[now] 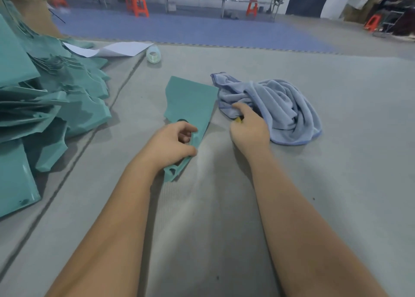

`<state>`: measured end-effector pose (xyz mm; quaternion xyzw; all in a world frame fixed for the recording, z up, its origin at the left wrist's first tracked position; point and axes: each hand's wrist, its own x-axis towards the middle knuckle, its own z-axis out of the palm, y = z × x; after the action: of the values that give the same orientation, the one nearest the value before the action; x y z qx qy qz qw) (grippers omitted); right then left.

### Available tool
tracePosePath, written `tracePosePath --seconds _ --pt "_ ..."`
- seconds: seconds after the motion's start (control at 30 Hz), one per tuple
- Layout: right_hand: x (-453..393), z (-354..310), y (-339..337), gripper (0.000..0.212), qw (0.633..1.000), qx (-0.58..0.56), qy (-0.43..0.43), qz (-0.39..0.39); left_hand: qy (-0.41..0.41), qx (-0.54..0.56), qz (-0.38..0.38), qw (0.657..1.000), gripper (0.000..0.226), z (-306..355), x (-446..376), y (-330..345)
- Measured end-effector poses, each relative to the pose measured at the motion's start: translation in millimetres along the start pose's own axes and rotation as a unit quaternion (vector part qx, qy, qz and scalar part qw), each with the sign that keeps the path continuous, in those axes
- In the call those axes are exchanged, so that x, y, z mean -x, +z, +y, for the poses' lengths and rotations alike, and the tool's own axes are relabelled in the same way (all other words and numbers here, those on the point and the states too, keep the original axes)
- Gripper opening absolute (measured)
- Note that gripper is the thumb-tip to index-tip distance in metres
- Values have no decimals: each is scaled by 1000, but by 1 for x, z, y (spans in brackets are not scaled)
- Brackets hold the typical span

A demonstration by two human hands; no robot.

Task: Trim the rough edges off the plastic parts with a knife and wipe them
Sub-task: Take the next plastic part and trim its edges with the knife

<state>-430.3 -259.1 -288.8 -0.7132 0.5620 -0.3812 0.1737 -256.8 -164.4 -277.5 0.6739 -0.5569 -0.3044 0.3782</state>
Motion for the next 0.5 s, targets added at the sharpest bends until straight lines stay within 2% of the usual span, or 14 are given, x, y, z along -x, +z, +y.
tracePosePath --seconds 0.13,0.2,0.3,0.37,0.47,0.5 --pt "25 -6 -4 39 990 -126 47 -38 10 37 25 999 43 -5 4 -2" --pt "29 -8 -7 34 970 -222 93 -31 14 57 42 997 40 -8 5 -4" --pt "30 -13 -17 28 924 -348 160 14 11 108 110 988 37 -8 7 -5" --pt "27 -15 -23 27 871 -449 198 23 0 155 154 976 37 -7 6 -5" --pt "22 -20 -25 32 738 -635 227 -21 -22 262 181 947 38 -5 4 -6" --pt "22 -22 -23 32 708 -667 226 -46 -28 281 184 942 42 -4 3 -6"
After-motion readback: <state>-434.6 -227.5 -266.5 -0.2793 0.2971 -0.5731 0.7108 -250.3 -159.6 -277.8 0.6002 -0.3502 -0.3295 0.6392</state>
